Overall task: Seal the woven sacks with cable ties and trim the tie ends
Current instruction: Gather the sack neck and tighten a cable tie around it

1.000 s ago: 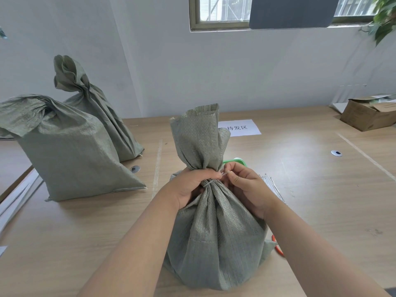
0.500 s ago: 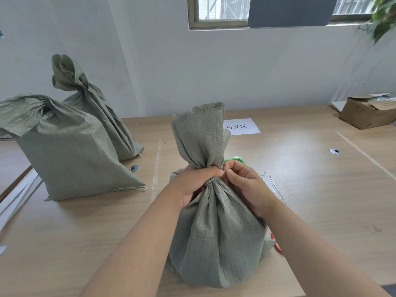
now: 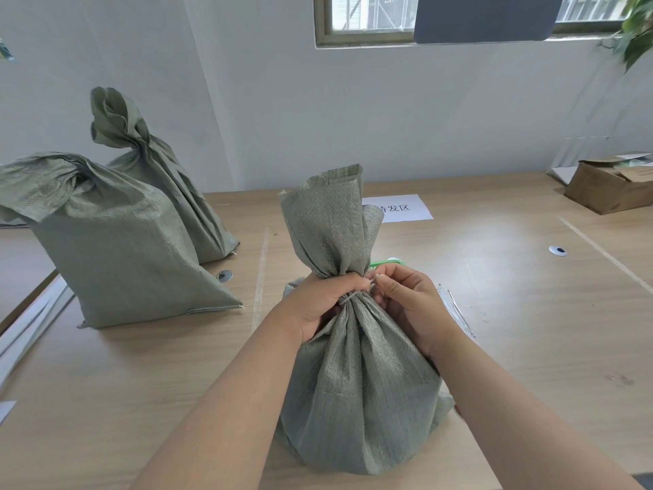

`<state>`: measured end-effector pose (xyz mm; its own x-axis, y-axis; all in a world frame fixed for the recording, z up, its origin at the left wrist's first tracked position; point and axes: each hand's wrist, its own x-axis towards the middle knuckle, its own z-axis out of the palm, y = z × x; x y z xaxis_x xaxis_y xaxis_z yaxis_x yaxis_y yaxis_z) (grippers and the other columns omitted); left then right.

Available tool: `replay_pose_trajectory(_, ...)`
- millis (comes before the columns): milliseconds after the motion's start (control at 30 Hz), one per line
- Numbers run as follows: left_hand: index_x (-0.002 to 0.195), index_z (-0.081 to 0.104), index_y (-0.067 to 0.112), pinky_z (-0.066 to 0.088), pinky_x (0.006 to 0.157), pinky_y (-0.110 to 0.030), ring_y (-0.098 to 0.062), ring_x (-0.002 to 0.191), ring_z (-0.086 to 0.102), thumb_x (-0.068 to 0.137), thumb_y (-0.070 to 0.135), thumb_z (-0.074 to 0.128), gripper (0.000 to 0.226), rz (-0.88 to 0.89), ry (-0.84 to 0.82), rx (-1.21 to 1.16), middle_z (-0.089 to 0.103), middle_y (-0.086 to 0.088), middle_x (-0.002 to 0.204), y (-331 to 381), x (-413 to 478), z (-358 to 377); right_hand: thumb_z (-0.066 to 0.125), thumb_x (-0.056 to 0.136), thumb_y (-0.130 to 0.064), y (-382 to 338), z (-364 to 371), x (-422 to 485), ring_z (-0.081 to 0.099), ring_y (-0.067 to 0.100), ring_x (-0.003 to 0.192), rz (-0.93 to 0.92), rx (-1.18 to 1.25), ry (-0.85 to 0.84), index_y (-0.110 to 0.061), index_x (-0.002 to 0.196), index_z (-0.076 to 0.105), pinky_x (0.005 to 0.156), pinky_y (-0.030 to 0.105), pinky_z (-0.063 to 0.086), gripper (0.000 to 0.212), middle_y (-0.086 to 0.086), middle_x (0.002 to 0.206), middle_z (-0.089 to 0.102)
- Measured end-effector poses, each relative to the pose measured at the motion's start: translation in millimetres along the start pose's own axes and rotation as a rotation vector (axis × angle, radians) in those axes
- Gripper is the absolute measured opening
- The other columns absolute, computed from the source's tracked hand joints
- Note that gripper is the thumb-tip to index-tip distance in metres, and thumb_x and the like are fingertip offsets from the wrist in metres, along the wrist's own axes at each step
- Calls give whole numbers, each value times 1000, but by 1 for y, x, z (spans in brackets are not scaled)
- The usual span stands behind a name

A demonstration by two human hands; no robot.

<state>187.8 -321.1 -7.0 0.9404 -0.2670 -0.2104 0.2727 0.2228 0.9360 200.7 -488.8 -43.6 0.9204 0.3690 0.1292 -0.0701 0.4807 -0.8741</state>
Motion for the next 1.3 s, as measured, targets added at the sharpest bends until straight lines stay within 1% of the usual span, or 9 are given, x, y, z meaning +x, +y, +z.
replay_pose_trajectory(200, 82, 76, 9, 55, 81, -36, -25, 78, 68, 77, 6, 68, 10, 27, -26, -1, 72, -17, 83, 1, -1, 1, 88, 70, -26, 0, 1, 0, 54, 11, 63, 6, 18, 21, -12, 86, 74, 62, 21, 48, 25, 5, 86, 69)
replay_pose_trajectory(267, 82, 76, 8, 56, 80, -36, -26, 78, 68, 81, 4, 66, 10, 29, -34, 4, 71, -18, 83, 1, -1, 1, 81, 78, -14, -1, 1, -1, 54, 11, 62, 3, 2, 42, -12, 85, 74, 62, 20, 48, 10, 4, 82, 68)
replay_pose_trajectory(367, 84, 75, 8, 56, 80, -36, -26, 79, 68, 80, 4, 67, 10, 33, -13, 14, 71, -17, 85, 1, 1, 1, 76, 80, -8, -1, 2, -1, 55, 11, 61, -35, -69, 63, -13, 84, 75, 62, 21, 48, 6, 4, 77, 66)
replay_pose_trajectory(500, 78, 74, 13, 53, 78, -35, -22, 77, 67, 71, 8, 69, 10, 39, 33, 35, 70, -11, 80, 0, 3, 1, 64, 88, 0, -1, 4, -1, 58, 12, 61, -100, -221, 109, -10, 84, 73, 63, 21, 50, 14, 6, 76, 65)
replay_pose_trajectory(667, 71, 71, 13, 55, 67, -28, -18, 67, 67, 73, 3, 64, 12, 45, 13, 34, 68, -8, 72, 1, 3, 1, 61, 92, 8, 1, 4, 0, 59, 13, 64, -146, -359, 129, -8, 87, 73, 66, 22, 51, 21, 2, 73, 67)
replay_pose_trajectory(800, 76, 69, 10, 54, 67, -29, -19, 68, 66, 70, 5, 64, 9, 39, 29, 54, 67, -8, 73, 1, 6, 1, 62, 91, 8, 1, 3, 0, 59, 14, 64, -160, -390, 132, -9, 85, 75, 67, 23, 51, 23, 3, 74, 67)
replay_pose_trajectory(967, 74, 68, 12, 53, 66, -28, -18, 67, 65, 69, 6, 64, 9, 31, 28, 55, 66, -7, 71, 0, 7, 1, 66, 87, -1, 1, 3, 0, 59, 14, 65, -166, -386, 128, -4, 87, 74, 67, 23, 51, 8, 2, 74, 67)
replay_pose_trajectory(1100, 75, 66, 11, 54, 64, -27, -17, 65, 65, 68, 6, 63, 9, 33, 22, 46, 66, -6, 69, 1, 7, 2, 62, 91, 9, 2, 2, 1, 60, 13, 65, -169, -411, 129, -3, 87, 73, 67, 22, 51, 18, 0, 73, 67)
replay_pose_trajectory(1300, 72, 69, 13, 54, 64, -27, -18, 66, 66, 69, 5, 63, 10, 31, 11, 42, 66, -7, 71, 0, 7, 1, 61, 91, 11, 0, 5, 0, 59, 11, 63, -173, -442, 127, -7, 85, 74, 67, 20, 51, 23, -3, 69, 66)
